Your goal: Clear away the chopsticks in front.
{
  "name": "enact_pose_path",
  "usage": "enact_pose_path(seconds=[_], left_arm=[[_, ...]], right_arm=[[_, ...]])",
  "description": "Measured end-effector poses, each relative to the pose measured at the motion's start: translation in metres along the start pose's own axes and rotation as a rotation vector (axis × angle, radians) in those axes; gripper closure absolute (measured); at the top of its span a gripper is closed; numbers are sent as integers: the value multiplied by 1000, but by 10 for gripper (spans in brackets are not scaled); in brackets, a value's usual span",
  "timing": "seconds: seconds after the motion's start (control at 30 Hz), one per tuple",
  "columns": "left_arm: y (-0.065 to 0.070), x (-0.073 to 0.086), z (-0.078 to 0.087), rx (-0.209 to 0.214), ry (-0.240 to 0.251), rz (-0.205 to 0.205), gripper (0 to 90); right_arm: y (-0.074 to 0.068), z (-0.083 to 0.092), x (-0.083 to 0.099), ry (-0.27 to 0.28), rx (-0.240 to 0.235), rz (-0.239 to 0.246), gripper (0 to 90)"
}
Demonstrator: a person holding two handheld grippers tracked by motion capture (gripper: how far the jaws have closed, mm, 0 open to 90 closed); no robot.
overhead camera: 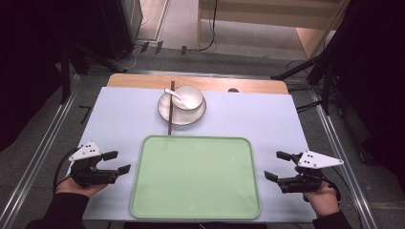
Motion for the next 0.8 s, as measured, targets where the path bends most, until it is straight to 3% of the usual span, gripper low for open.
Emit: enact_pose_path(seconds=[0.07,0.27,0.37,0.5,0.73,0.8], left_arm=[[0,1,-2,-10,-17,-7,272],[-1,0,-3,0,-7,6,282],[-2,-1,-4,4,-11,34,283],[-5,-4,-4,35,-4,92,348],[-5,-7,-3,-10,-41,93,349],[-4,-8,-3,-13,-43,88,391]], right_arm=[[0,0,0,-3,-4,-1,154],[-1,0,0,-2,-4,2,155],[-1,1,1,-3,-5,1,155],[0,1,1,-6,-4,4,156],[-1,2,0,-4,-2,5,157],[-1,2,0,-4,-1,6,157]])
Point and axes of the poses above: each handheld gripper's, and its own axes: z roughly backward along the jaws, x roughly out of its underside, y roughly to its right, the point moved 3 cm from there along -z, roughly forward along the jaws, and after that the axes turned 3 degrees about x, right-handed, at the moved point
